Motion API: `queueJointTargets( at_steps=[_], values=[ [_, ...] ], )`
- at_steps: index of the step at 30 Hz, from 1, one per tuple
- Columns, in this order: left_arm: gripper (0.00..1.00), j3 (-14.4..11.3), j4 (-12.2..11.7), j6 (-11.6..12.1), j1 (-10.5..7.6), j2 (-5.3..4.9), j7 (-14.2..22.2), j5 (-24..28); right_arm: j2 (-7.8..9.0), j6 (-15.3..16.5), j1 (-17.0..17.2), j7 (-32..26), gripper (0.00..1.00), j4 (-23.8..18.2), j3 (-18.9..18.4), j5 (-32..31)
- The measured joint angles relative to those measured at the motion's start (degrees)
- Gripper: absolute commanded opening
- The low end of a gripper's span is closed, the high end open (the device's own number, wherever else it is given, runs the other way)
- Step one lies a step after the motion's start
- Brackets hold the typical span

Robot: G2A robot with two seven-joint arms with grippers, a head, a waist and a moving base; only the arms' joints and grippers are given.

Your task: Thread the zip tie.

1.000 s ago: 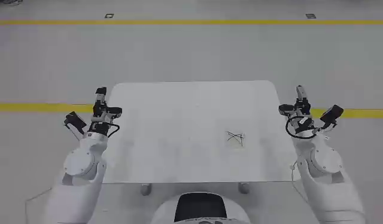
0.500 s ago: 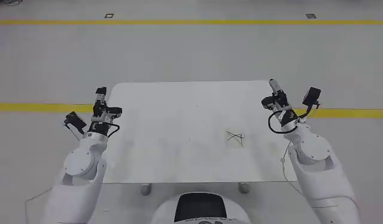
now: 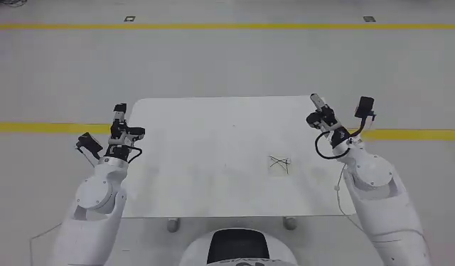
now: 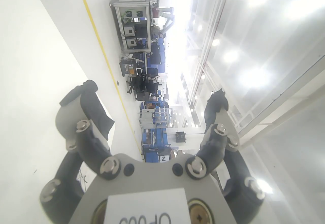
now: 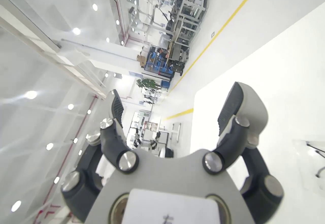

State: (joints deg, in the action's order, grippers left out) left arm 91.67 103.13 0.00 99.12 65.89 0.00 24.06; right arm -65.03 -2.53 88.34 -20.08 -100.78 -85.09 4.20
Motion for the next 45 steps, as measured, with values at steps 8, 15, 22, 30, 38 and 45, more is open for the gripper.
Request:
queueJointTargets(
  at_steps=[8,15,22,30,38,45],
  values=[
    [1.0,0.0,0.0,0.0,0.0,0.0,0.0,0.0,0.35,-4.4,-6.01,-11.24,1.0,3.93,6.84,-11.9],
    [1.0,0.0,0.0,0.0,0.0,0.0,0.0,0.0,0.4,-4.4,-6.43,-12.68,1.0,4.43,7.64,-13.38],
    [1.0,0.0,0.0,0.0,0.0,0.0,0.0,0.0,0.58,-3.92,-7.02,-13.29,1.0,4.19,8.18,-13.98],
    [1.0,0.0,0.0,0.0,0.0,0.0,0.0,0.0,0.9,0.18,-17.88,-26.1,1.0,10.76,14.62,-30.06],
    [1.0,0.0,0.0,0.0,0.0,0.0,0.0,0.0,0.49,7.34,-22.15,-28.51,1.0,16.06,20.83,-37.93],
    [1.0,0.0,0.0,0.0,0.0,0.0,0.0,0.0,0.5,7.25,-22.12,-28.5,1.0,16.02,20.76,-37.84]
  ],
)
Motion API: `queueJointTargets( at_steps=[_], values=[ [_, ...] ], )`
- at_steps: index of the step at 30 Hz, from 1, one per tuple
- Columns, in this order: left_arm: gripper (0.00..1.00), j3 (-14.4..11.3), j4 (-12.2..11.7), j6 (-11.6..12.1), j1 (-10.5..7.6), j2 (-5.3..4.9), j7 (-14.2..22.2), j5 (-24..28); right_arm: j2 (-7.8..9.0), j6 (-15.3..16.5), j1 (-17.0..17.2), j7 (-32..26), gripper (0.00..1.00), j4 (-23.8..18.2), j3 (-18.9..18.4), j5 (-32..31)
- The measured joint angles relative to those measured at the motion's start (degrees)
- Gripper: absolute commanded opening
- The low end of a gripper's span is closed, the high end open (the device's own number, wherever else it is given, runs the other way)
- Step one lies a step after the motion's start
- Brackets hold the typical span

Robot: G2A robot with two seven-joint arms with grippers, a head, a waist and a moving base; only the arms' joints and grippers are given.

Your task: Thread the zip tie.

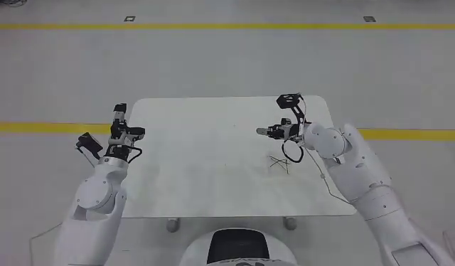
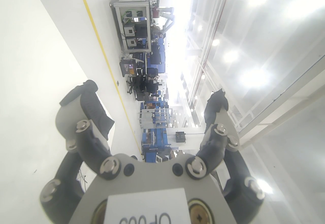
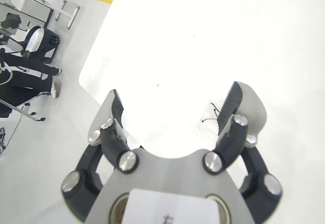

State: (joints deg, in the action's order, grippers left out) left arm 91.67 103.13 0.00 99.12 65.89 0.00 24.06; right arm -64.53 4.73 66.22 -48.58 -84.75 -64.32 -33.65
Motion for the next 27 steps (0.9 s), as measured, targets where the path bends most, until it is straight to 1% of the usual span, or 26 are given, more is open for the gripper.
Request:
queueJointTargets(
  at_steps=[6,7,9,12,15,17,19,21,27],
  values=[
    [1.0,0.0,0.0,0.0,0.0,0.0,0.0,0.0,0.02,0.05,-0.05,-0.06,1.0,-0.07,0.06,-0.06],
    [1.0,0.0,0.0,0.0,0.0,0.0,0.0,0.0,0.1,0.53,-0.3,-0.51,1.0,-0.4,0.34,-0.55],
    [1.0,0.0,0.0,0.0,0.0,0.0,0.0,0.0,0.32,2.84,-1.32,-2.81,1.0,-0.94,1.25,-4.28],
    [1.0,0.0,0.0,0.0,0.0,0.0,0.0,0.0,0.39,5.15,-3.1,-6.49,1.0,-0.77,3.06,-9.43],
    [1.0,0.0,0.0,0.0,0.0,0.0,0.0,0.0,0.15,6.64,-5.11,-10.08,1.0,0.09,5.62,-12.73],
    [1.0,0.0,0.0,0.0,0.0,0.0,0.0,0.0,-0.08,6.94,-6.15,-11.6,1.0,0.87,7.13,-14.08],
    [1.0,0.0,0.0,0.0,0.0,0.0,0.0,0.0,-0.41,7.3,-6.96,-12.87,1.0,1.89,8.82,-14.58],
    [1.0,0.0,0.0,0.0,0.0,0.0,0.0,0.0,-0.74,8.64,-7.57,-15.17,1.0,3.26,10.68,-14.29],
    [1.0,0.0,0.0,0.0,0.0,0.0,0.0,0.0,-0.79,8.87,-7.78,-15.74,1.0,3.59,11.01,-14.31]
  ],
)
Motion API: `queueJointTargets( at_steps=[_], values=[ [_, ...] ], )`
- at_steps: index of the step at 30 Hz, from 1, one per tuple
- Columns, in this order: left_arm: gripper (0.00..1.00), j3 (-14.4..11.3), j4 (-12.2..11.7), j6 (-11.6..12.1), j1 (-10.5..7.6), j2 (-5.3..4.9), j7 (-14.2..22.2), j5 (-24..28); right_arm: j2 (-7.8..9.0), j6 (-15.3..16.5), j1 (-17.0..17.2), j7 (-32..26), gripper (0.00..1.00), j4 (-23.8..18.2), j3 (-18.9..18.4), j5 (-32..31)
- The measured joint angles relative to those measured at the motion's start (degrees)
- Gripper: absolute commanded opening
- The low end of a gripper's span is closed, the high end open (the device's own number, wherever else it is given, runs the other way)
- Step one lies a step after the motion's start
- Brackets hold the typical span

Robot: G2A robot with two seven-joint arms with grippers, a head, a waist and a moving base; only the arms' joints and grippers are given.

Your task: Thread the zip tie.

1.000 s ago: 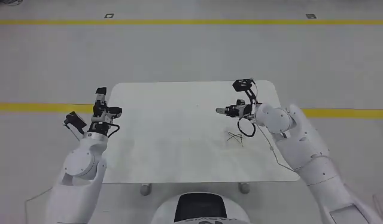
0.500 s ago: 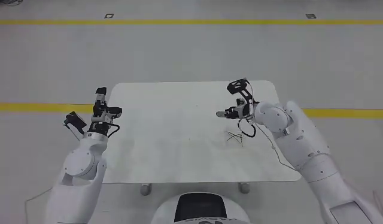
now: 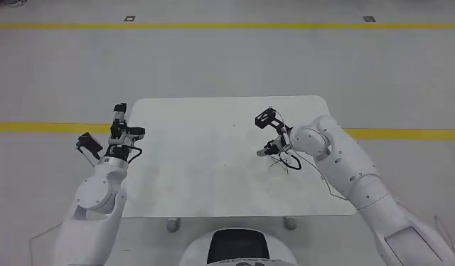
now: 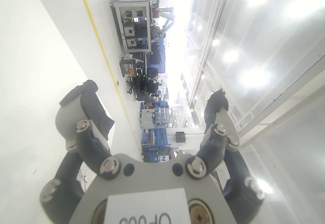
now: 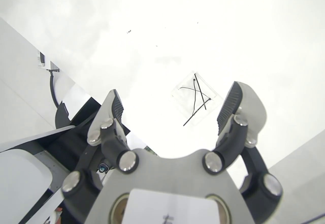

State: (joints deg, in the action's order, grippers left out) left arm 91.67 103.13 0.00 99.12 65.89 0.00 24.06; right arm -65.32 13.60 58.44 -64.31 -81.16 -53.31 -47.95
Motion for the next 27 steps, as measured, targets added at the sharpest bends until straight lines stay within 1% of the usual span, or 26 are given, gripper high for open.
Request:
queueJointTargets(
  at_steps=[6,8,11,15,18,27],
  values=[
    [1.0,0.0,0.0,0.0,0.0,0.0,0.0,0.0,0.01,0.04,0.0,0.0,1.0,0.0,0.05,-0.05],
    [1.0,0.0,0.0,0.0,0.0,0.0,0.0,0.0,0.03,0.72,-0.07,-0.33,1.0,0.34,0.76,-1.52],
    [1.0,0.0,0.0,0.0,0.0,0.0,0.0,0.0,-0.21,1.26,-1.06,-2.76,1.0,2.19,2.42,-3.93],
    [1.0,0.0,0.0,0.0,0.0,0.0,0.0,0.0,-0.78,0.68,-2.47,-4.77,1.0,4.82,4.04,-3.63],
    [1.0,0.0,0.0,0.0,0.0,0.0,0.0,0.0,-1.07,0.99,-2.98,-5.16,1.0,6.07,4.87,-3.33],
    [1.0,0.0,0.0,0.0,0.0,0.0,0.0,0.0,-1.06,1.02,-2.92,-5.08,1.0,6.04,4.91,-3.42]
  ],
)
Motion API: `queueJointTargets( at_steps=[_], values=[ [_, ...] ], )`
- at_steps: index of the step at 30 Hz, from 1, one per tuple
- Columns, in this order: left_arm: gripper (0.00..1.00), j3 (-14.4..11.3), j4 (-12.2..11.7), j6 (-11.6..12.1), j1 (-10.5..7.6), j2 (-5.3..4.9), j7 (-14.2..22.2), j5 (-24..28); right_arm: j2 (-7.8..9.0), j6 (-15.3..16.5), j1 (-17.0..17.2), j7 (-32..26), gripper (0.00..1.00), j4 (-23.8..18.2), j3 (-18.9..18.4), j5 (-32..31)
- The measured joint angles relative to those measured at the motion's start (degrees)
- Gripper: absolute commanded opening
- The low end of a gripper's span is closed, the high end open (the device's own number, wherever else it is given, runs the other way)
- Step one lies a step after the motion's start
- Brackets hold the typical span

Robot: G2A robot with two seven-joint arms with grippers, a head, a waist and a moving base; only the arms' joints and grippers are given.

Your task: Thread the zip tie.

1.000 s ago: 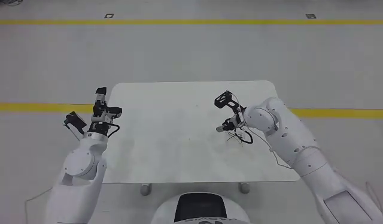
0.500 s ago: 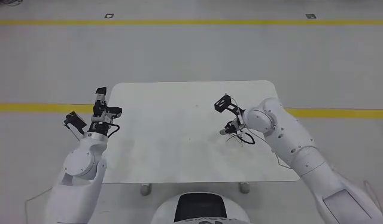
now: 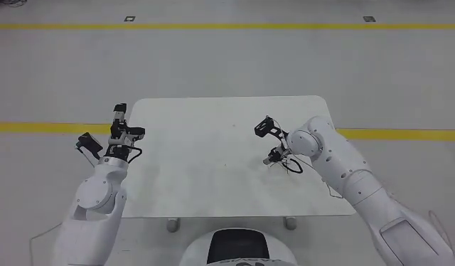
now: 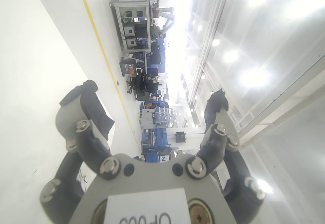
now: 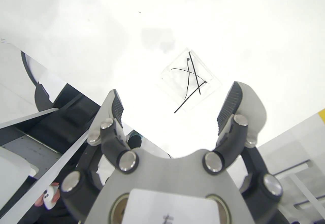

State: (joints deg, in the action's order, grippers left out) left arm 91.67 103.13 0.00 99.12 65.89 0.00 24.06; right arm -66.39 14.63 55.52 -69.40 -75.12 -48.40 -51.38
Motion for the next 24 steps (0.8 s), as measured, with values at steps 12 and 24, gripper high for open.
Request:
queueJointTargets(
  at_steps=[12,24],
  values=[
    [1.0,0.0,0.0,0.0,0.0,0.0,0.0,0.0,-1.68,0.21,-1.4,3.71,1.0,7.3,4.22,-1.47],
    [1.0,0.0,0.0,0.0,0.0,0.0,0.0,0.0,-2.18,-1.64,-1.23,4.79,1.0,9.71,5.4,-2.78]
  ],
)
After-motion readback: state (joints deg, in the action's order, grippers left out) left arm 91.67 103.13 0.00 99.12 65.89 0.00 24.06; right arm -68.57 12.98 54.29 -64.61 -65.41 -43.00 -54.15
